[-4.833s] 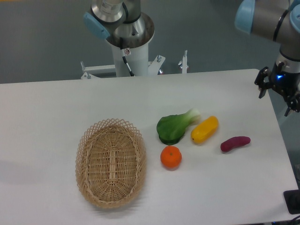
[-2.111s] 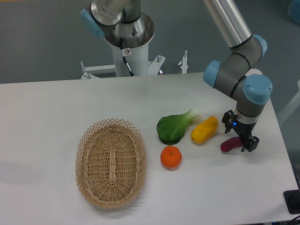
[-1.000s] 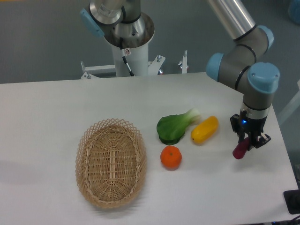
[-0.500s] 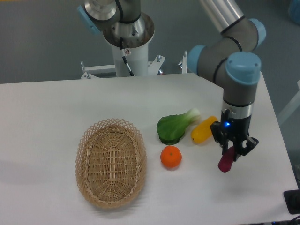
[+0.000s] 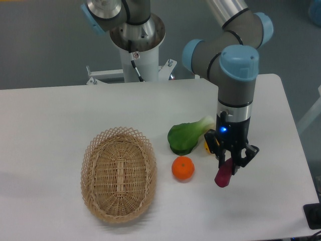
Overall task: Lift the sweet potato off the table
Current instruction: 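Lift the sweet potato off the table and carry it toward the basket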
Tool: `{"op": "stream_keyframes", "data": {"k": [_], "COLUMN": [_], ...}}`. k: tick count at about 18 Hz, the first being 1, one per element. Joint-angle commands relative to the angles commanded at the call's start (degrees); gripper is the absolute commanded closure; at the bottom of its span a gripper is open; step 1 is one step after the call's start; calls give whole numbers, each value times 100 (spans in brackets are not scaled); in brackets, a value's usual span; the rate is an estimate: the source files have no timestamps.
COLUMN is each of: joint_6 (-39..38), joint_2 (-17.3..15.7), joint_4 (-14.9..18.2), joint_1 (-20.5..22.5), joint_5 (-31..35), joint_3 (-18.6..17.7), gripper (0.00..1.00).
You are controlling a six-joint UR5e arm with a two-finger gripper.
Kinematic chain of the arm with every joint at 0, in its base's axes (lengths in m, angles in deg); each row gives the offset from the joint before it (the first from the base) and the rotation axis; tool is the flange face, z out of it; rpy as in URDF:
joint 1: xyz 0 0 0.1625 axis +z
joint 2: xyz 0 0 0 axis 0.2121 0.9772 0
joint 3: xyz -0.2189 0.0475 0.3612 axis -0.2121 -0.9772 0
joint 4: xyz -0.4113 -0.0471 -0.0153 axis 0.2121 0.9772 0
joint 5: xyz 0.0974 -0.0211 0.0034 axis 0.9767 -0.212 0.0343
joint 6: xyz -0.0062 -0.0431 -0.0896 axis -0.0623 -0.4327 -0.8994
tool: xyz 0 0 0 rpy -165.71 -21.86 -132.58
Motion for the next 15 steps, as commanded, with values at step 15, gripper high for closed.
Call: {"op": "stream_keyframes", "data": {"k": [15], "joint_6": [-35], "joint_2": [-44], "joint_4": [0], "joint_1": [9], "joint_5": [0], "joint_3": [62], "gripper": [62]}}
